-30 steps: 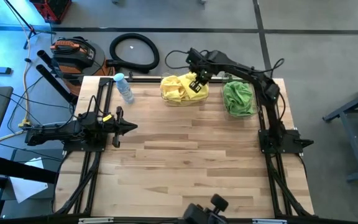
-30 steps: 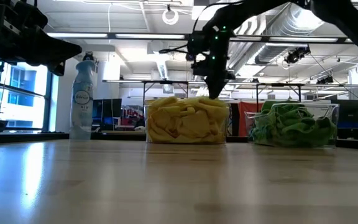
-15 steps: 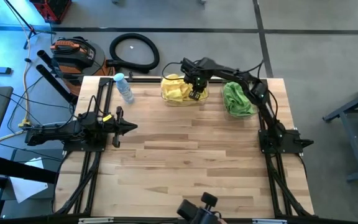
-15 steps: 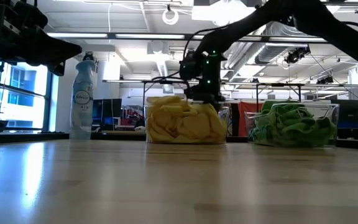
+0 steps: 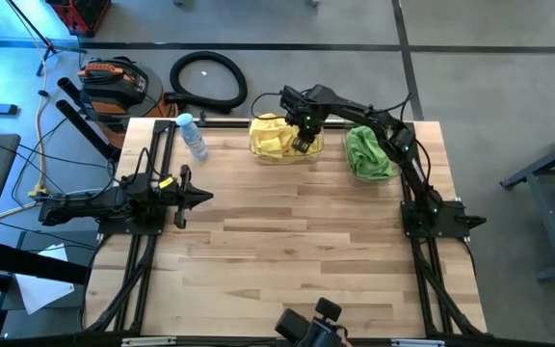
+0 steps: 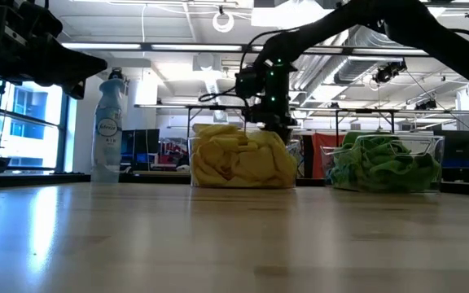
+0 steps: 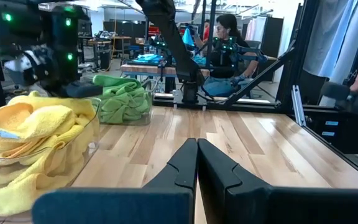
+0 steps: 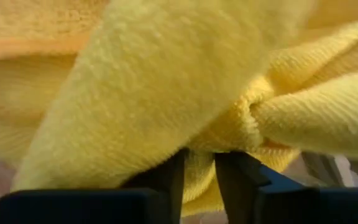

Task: Sort microfiber towel by color & place in baskets
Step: Put the yellow microfiber cloth into the left transparent bin

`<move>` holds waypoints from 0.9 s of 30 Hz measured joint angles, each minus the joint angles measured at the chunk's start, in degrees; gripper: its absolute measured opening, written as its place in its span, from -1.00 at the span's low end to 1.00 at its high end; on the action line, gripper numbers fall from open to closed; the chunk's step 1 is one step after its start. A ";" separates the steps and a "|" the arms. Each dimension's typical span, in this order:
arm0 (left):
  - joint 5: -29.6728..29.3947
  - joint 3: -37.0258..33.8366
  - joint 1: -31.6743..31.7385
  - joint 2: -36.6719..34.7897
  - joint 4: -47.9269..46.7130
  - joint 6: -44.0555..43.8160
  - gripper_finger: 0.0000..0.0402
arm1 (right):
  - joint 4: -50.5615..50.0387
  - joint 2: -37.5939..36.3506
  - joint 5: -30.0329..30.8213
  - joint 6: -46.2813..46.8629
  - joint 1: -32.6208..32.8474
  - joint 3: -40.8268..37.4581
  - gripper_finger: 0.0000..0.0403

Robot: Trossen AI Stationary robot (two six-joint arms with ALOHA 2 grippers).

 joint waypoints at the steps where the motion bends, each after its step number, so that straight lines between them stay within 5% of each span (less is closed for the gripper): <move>1: 0.00 0.00 0.02 -0.02 0.02 0.00 -1.00 | -1.11 0.00 0.00 0.57 0.00 1.13 -0.56; 7: -0.01 0.00 0.02 0.00 0.01 -0.01 -1.00 | -7.78 -0.11 -0.01 1.24 0.00 8.88 -0.35; 15: 0.00 0.00 0.02 0.00 0.00 0.00 -1.00 | -11.27 -0.13 -1.41 7.09 0.14 16.56 -0.33; 27: 0.00 0.00 0.01 -0.02 0.01 0.00 -1.00 | 0.74 4.05 -2.12 11.25 4.30 10.87 -0.34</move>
